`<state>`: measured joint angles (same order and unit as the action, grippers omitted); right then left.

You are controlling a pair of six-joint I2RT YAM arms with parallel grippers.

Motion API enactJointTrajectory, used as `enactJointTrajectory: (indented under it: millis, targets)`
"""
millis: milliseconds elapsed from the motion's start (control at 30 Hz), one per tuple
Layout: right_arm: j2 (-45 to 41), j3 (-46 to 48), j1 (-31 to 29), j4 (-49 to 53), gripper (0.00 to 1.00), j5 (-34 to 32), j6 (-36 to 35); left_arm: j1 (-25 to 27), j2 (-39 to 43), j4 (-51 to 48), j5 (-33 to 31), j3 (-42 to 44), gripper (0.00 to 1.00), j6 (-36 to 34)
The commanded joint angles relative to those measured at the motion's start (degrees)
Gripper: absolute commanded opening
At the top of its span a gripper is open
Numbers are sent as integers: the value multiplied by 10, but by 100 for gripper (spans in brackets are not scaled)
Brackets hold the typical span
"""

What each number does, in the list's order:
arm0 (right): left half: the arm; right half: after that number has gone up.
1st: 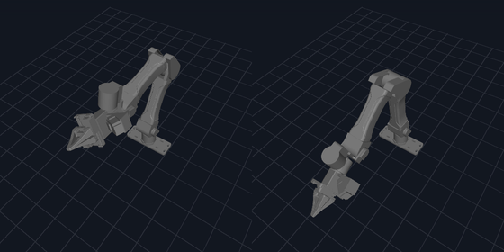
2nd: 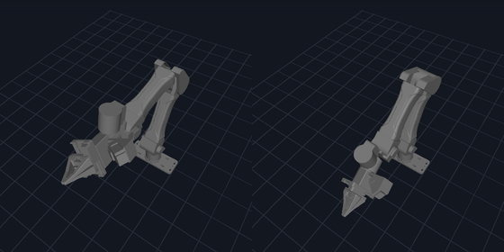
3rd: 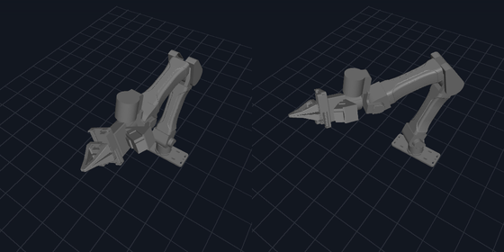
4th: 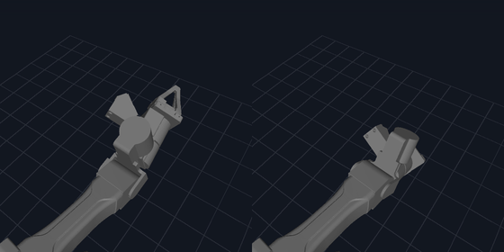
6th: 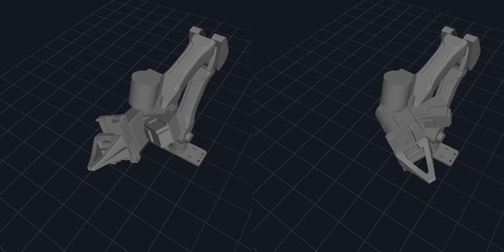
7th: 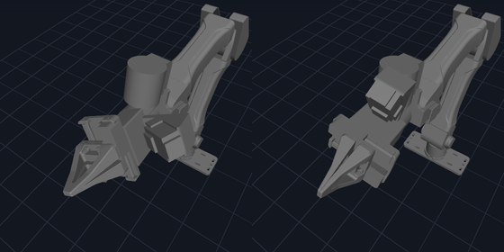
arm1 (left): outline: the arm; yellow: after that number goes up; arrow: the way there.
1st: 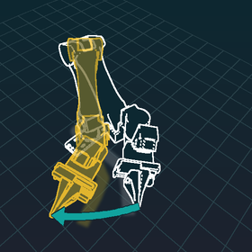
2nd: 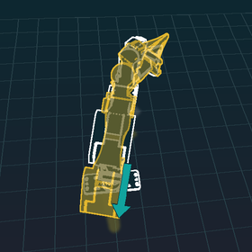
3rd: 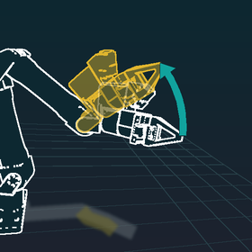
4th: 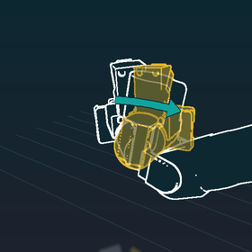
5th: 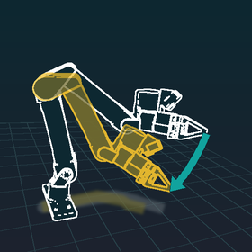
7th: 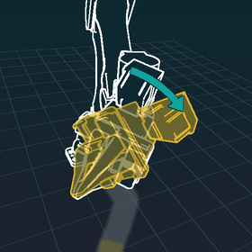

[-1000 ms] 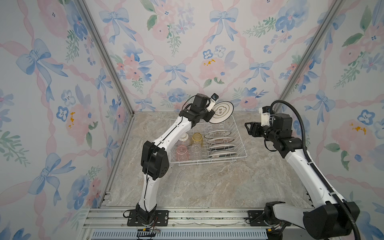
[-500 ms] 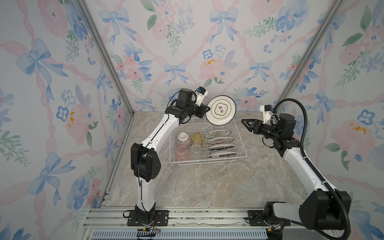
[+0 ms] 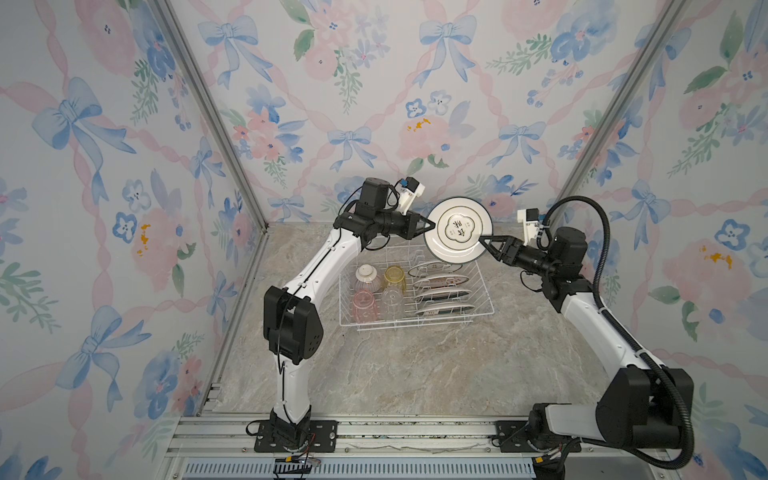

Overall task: Unload the mixed dishes from the dish rack
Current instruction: 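Grasp the plate edge with the right gripper while the left gripper releases it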

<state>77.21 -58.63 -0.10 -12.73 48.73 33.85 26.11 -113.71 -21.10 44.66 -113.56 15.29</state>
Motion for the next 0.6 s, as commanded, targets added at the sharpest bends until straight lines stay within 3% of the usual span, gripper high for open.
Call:
enactJointTrajectory:
  millis: [0, 200, 367, 567]
  targets:
    - [10, 6, -3, -36, 58, 15, 15, 12, -19, 33, 44, -12, 0, 25]
    - [14, 10, -3, -76, 37, 22, 47, 22, -37, 34, 51, -16, 0, 36]
    - [20, 1, -2, -62, 0, 26, 48, 28, -42, 34, 50, -17, 0, 38]
    - [11, -1, 3, -22, 0, -4, 37, 29, -36, 34, 35, -13, 3, 48]
